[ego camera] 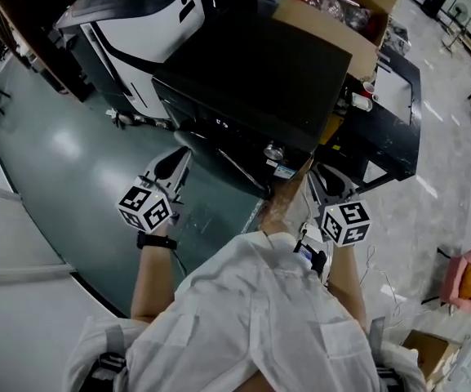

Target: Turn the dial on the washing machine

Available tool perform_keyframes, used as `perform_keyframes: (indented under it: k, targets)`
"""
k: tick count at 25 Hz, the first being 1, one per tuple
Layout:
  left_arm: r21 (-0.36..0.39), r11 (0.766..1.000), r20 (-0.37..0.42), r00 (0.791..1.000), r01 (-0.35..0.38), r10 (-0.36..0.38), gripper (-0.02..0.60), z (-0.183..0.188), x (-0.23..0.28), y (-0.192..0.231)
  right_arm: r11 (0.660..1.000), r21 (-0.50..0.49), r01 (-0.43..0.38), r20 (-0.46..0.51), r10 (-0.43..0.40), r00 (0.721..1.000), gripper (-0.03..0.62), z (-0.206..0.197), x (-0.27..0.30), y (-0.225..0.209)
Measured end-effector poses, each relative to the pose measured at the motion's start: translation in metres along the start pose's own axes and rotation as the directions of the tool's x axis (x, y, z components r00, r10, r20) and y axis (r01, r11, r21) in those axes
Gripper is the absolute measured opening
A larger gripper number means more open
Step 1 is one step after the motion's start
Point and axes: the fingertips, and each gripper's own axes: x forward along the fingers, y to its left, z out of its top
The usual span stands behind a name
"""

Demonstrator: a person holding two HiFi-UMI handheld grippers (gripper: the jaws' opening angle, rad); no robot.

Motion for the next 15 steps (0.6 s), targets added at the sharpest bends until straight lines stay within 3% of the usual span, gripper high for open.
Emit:
perform_keyframes:
  k: [7, 15]
  targets:
    - [-0.036, 0.996, 0.031, 0.996, -0.081, 0.082, 0.017, -0.007, -0.024, 0.019, 0.994, -0.057, -0.097, -0.125, 0.089, 0.988, 0.123, -0.017, 0.045, 0.02]
    - [0.001, 0.991, 0.044, 0.99, -0.131, 0.131, 0.017, -0.007, -0.05, 0.022, 0.98, -0.119, -0.156, -0.297, 0.115, 0.948, 0.16, -0.046, 0.089, 0.032]
